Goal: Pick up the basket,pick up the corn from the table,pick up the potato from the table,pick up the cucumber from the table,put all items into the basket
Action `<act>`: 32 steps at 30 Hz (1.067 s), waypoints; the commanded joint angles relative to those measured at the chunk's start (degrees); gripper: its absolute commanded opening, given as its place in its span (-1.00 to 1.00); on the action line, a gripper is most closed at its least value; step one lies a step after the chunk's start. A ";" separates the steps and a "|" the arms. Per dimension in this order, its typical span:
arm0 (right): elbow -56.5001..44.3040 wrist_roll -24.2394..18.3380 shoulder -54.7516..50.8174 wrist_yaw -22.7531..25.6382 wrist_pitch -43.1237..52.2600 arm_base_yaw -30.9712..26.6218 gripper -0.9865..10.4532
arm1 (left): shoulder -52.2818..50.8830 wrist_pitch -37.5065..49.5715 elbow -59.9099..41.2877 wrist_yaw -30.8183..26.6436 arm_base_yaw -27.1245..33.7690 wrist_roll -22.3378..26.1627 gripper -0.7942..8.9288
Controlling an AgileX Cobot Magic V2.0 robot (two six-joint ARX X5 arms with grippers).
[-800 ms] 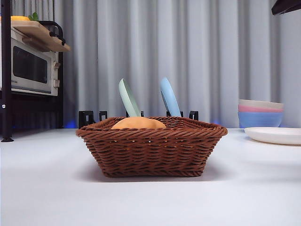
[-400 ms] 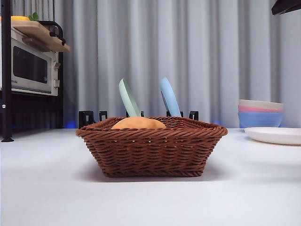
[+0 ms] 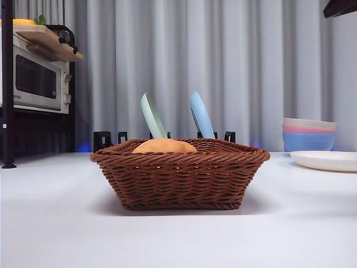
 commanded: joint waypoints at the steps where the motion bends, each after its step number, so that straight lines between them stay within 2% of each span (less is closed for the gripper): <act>1: -1.57 -3.69 -2.91 0.26 0.46 -2.34 -0.82 | -0.15 0.04 -0.76 -0.11 0.15 -0.52 -0.84; 7: -10.51 -3.63 -11.13 -8.02 1.55 -14.73 -0.82 | -0.15 0.04 -0.76 -0.11 0.15 -0.52 -0.84; 12: -20.68 -3.06 -19.02 -8.90 8.57 -20.94 -0.82 | -0.15 0.04 -0.76 -0.11 0.15 -0.52 -0.84; 17: -29.70 -3.02 -25.53 -9.88 13.35 -22.29 -0.82 | -0.15 0.04 -0.76 -0.11 0.15 -0.55 -0.84; 22: -35.47 -2.01 -30.25 -9.88 13.20 -22.29 -0.82 | -0.15 0.04 -0.76 -0.11 0.15 -0.52 -0.84; 25: -35.71 -1.40 -32.68 -9.88 8.55 -22.29 -0.82 | -0.15 0.04 -0.76 -0.11 0.15 -0.52 -0.84; 32: -35.71 -0.02 -33.35 -9.44 8.72 -22.27 -0.82 | -0.15 0.04 -0.76 -0.11 0.15 -0.52 -0.84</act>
